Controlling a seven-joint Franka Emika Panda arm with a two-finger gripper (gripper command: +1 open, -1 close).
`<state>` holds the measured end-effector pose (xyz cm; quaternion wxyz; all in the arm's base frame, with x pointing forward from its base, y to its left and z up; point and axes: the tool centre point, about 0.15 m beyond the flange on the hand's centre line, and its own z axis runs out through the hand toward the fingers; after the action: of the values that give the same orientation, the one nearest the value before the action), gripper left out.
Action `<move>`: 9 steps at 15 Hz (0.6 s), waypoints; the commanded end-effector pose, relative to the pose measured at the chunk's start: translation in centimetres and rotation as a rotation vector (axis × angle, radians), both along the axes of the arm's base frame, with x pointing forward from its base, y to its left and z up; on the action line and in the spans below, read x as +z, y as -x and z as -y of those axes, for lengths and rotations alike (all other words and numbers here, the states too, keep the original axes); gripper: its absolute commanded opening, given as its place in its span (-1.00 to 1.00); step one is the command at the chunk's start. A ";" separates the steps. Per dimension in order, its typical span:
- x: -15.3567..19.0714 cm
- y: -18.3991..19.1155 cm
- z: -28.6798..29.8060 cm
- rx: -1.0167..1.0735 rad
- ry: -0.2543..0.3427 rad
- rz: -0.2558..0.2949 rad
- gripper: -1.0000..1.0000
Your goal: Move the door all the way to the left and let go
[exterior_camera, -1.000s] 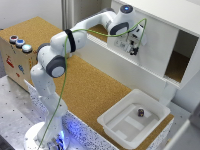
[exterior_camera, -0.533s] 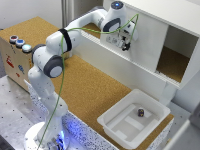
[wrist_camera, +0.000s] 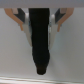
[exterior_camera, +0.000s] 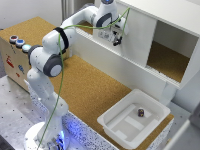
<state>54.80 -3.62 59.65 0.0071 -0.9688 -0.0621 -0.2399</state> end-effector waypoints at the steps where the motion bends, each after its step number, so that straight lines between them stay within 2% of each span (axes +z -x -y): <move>1: 0.1 -8.7 -13.3 0.030 0.119 0.096 -1.00; 9: 0.4 -8.1 -20.6 0.147 0.140 0.135 -1.00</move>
<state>54.85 3.46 59.69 0.0189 -0.9627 -0.1219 -0.2408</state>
